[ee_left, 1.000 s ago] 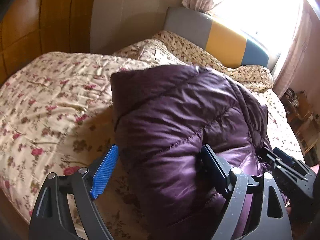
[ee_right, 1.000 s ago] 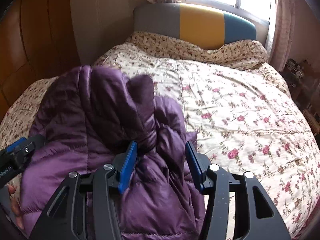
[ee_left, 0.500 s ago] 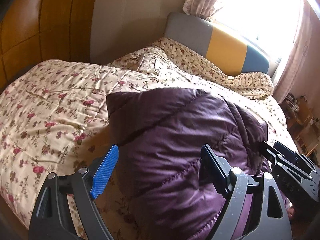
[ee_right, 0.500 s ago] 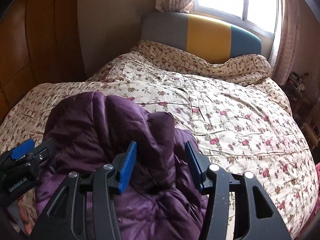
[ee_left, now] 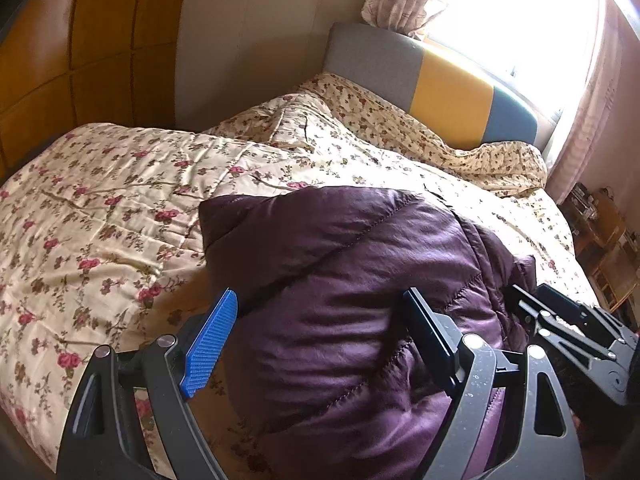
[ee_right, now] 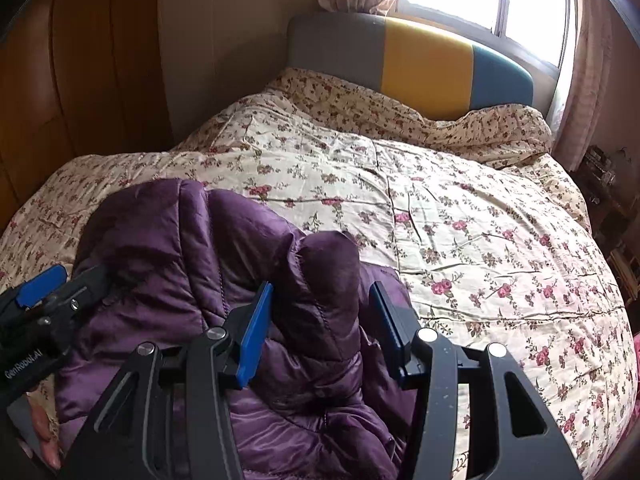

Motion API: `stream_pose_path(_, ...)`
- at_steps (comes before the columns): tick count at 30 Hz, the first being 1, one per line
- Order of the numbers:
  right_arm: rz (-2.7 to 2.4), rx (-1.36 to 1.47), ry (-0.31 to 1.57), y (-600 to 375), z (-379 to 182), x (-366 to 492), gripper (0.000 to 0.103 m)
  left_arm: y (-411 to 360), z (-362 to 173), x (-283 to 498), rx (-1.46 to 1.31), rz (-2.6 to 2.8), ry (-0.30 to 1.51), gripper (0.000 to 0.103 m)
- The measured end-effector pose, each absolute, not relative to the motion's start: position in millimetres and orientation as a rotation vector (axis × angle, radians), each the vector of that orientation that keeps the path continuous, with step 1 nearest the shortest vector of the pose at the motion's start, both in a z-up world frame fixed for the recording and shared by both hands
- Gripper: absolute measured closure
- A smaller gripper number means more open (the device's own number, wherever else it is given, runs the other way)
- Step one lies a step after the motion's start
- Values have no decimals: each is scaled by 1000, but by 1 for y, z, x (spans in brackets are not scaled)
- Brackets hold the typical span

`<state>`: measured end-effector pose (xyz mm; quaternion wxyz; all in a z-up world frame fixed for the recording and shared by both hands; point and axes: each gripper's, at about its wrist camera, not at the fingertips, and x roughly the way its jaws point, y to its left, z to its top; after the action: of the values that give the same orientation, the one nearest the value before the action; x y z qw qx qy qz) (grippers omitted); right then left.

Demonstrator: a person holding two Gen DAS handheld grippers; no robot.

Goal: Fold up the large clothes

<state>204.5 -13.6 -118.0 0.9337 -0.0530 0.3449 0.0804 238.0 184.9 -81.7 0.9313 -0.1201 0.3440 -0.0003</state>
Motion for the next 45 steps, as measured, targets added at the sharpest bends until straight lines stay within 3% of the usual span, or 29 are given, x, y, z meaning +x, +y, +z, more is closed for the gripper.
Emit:
stream_pose_path(14, 187, -67, 827, -28, -164, 236, 54, 167, -105, 268, -223, -52, 771, 19)
stream_pose_path(23, 208, -62, 812, -33, -194, 244, 54, 155, -130, 273, -175, -19, 762, 19)
stream_pose_path(28, 212, -56, 800, -36, -184, 240, 52, 155, -122, 267, -151, 14, 760, 17)
stream_pose_path(33, 199, -34, 764, -42, -165, 222, 41, 159, -105, 240, -161, 49, 731, 14)
stream_pose_path(45, 219, -40, 716, -53, -139, 161, 41, 155, -84, 182, -184, 37, 674, 11)
